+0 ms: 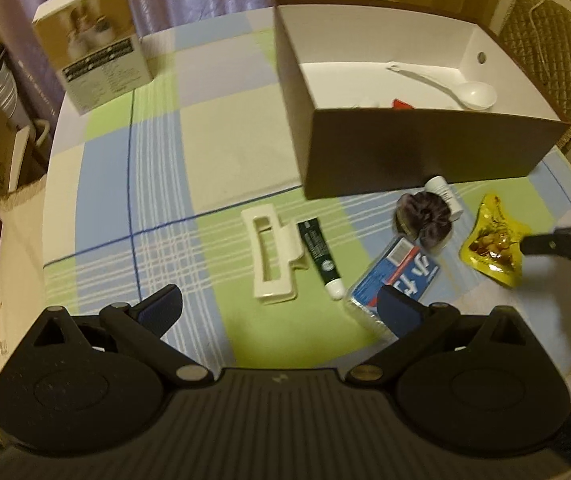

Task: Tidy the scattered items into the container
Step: 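Grasp the cream plastic clip with the left tool while the right tool reaches the yellow packet, then lift the cream clip with the left tool while the right tool grasps the yellow snack packet, then carry the cream clip and yellow packet over the box with both tools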

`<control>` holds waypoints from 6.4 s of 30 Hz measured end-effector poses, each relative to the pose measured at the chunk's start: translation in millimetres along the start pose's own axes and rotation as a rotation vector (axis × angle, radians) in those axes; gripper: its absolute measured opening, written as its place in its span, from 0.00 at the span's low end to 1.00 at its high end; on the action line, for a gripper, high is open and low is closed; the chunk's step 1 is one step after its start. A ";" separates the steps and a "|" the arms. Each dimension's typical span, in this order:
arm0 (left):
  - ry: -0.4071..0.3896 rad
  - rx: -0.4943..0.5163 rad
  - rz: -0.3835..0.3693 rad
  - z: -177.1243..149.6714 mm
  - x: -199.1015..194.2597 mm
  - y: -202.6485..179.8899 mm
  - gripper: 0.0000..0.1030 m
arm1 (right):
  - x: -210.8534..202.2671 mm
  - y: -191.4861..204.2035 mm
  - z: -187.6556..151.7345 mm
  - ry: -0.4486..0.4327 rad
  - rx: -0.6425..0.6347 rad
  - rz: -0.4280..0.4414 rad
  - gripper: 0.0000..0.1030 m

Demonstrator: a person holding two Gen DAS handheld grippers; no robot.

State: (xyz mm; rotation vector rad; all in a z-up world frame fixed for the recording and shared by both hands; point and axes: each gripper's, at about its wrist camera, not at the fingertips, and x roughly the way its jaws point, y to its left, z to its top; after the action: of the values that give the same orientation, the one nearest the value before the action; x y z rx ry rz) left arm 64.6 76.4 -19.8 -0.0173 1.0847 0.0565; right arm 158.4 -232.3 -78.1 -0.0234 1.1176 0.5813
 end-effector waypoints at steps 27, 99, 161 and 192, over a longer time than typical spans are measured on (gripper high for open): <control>-0.025 0.011 -0.065 19.8 70.9 11.0 0.73 | -24.5 -59.4 -27.6 -0.002 -0.078 -0.029 0.67; 0.117 -0.050 -0.181 -77.6 44.7 -35.6 0.59 | -15.2 -21.9 -76.7 -0.005 -0.052 -0.276 0.91; -0.191 0.010 -0.198 13.0 -37.9 -76.9 0.37 | -109.2 -16.6 5.7 -0.202 -0.208 0.120 0.59; -0.308 0.251 -0.119 180.4 -4.2 -82.1 0.37 | -65.3 -14.7 161.5 -0.230 -0.452 0.187 0.59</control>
State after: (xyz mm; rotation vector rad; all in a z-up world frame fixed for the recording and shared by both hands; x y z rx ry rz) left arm 226.5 1.9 67.1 0.1484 0.7745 -0.1798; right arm 280.5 -224.0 46.8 -0.2391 0.7523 0.9706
